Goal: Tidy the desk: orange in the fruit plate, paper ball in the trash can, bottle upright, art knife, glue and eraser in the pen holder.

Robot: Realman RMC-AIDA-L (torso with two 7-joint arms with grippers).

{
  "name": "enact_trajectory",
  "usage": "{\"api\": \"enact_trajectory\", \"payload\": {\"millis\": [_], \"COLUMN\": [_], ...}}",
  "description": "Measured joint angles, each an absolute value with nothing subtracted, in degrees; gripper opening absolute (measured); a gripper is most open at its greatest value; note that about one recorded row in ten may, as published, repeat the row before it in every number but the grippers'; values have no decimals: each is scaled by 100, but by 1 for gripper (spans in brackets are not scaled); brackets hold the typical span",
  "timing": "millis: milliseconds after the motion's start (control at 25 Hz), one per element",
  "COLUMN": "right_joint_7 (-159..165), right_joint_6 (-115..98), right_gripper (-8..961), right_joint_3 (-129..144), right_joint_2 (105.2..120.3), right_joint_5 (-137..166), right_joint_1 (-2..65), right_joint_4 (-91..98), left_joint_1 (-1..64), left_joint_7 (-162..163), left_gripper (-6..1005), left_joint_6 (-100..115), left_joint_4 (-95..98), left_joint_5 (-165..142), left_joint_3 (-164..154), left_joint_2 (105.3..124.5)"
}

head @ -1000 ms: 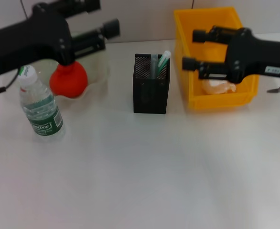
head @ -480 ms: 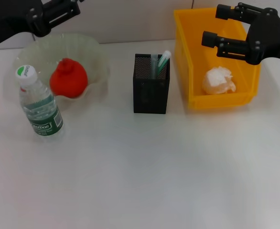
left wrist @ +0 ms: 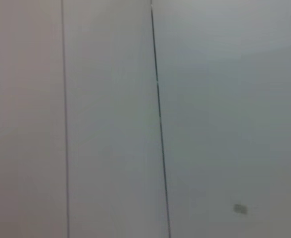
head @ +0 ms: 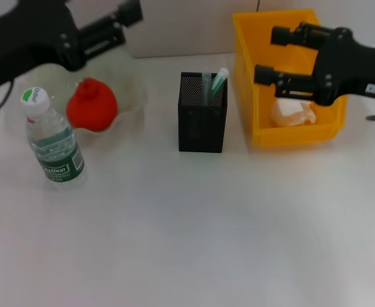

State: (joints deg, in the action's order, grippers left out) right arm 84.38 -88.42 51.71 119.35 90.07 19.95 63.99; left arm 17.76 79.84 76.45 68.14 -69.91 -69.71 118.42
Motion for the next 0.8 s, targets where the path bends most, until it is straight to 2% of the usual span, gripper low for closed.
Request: {"api": "enact_trajectory", "payload": {"millis": [800], "right_joint_7": [8466], "right_joint_6": [-8842], "right_gripper": [766], "right_joint_3": [5891], "right_joint_2": [11928], "right_joint_5": [9329], "right_joint_1": [1972], "right_joint_4": [6198], "left_joint_1": [1846], "left_joint_7": [8139], "left_gripper": [675], "left_joint_6": [7644], "left_joint_4": [6101], "left_joint_5": [-7407], "left_joint_3": [-7308], "left_joint_2": [11845]}}
